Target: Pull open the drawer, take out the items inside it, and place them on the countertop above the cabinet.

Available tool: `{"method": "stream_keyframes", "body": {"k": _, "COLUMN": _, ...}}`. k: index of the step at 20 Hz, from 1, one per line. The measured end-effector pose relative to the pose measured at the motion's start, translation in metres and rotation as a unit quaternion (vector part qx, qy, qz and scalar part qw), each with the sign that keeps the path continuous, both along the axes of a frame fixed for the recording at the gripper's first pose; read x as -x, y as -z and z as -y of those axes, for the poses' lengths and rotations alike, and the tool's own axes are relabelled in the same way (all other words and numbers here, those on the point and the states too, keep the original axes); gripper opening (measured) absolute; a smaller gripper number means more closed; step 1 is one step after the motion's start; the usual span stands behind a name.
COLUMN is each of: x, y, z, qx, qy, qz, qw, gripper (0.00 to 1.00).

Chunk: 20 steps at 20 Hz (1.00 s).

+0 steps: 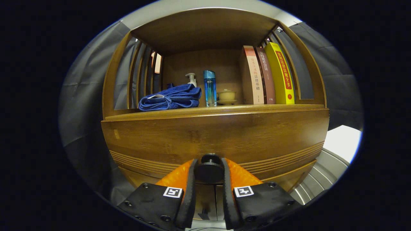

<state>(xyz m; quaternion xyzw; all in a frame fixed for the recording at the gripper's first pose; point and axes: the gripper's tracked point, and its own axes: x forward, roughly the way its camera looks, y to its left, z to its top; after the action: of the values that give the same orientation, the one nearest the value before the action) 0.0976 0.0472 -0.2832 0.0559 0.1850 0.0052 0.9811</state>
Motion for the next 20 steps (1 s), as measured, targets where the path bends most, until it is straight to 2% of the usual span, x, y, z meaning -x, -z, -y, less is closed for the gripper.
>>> {"method": "stream_keyframes", "body": {"k": 4, "x": 0.013, "y": -0.004, "z": 0.0, "qx": -0.002, "qy": 0.006, "qz": -0.015, "qw": 1.0, "gripper": 0.45}}
{"method": "stream_keyframes", "body": {"k": 10, "x": 0.053, "y": -0.021, "z": 0.0, "qx": -0.005, "qy": 0.027, "qz": -0.024, "qw": 0.999, "gripper": 0.45}}
{"method": "stream_keyframes", "body": {"k": 20, "x": 0.094, "y": -0.033, "z": -0.003, "qx": 0.013, "qy": 0.027, "qz": -0.067, "qw": 0.997, "gripper": 0.45}}
